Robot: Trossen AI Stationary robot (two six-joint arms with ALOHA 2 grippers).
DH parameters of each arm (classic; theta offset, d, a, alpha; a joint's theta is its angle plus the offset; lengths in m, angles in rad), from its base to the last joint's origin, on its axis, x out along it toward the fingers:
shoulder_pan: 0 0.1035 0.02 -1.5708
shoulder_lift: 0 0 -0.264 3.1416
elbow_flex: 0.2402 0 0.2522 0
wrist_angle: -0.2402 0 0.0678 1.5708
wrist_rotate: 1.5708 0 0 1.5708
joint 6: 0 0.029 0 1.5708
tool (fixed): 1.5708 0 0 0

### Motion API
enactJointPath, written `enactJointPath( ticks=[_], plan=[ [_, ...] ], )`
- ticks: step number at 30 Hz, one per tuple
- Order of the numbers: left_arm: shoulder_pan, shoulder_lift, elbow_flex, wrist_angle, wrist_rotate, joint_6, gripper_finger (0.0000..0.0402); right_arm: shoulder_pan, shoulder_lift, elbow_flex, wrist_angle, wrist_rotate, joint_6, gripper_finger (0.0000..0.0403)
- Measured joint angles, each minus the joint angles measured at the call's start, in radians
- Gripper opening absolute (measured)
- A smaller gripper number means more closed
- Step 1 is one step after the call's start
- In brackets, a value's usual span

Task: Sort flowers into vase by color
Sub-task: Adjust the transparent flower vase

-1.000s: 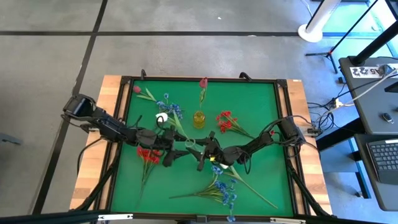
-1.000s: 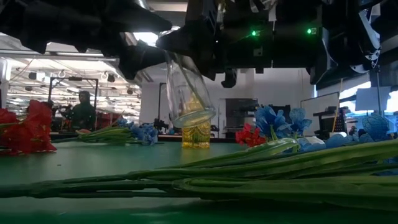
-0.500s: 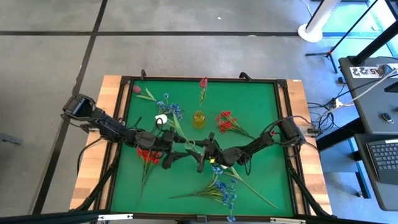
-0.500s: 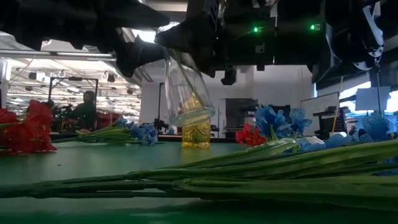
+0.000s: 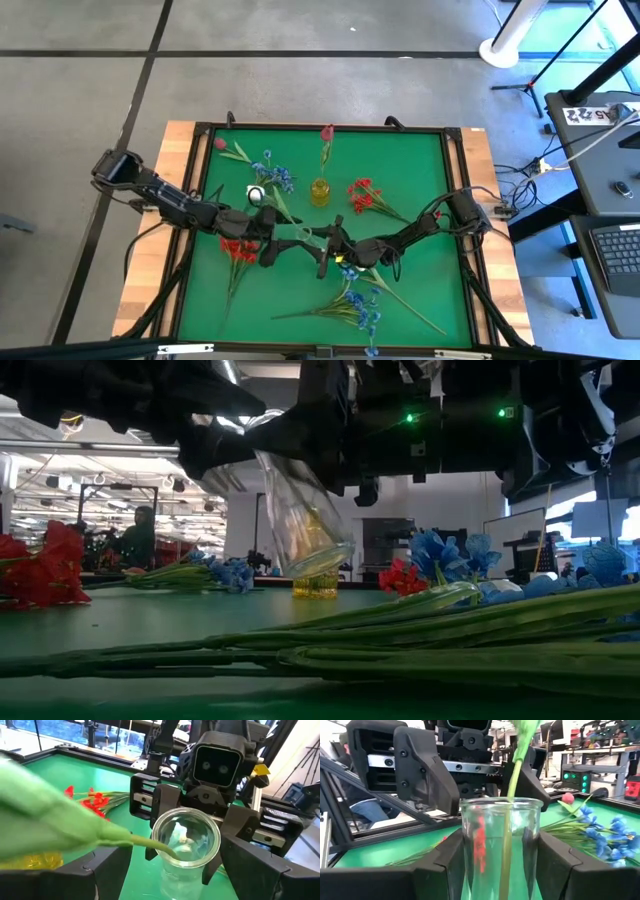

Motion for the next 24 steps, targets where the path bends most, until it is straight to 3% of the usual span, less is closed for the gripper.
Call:
enactJointPath(
  ticks=[13, 17, 24],
  plan=[
    [0.01, 0.008, -0.004, 0.013, 0.053, -0.024, 0.0291, 0.002, 0.0, -0.003, 0.004, 0.004, -0.002, 0.0178],
    [0.023, 0.013, -0.005, 0.011, 0.141, -0.041, 0.0291, 0.002, 0.0, -0.003, 0.006, 0.003, -0.002, 0.0178],
    [0.027, 0.02, -0.006, 0.051, 0.137, -0.04, 0.0291, 0.002, 0.0, -0.003, 0.007, 0.008, -0.001, 0.0178]
  ],
)
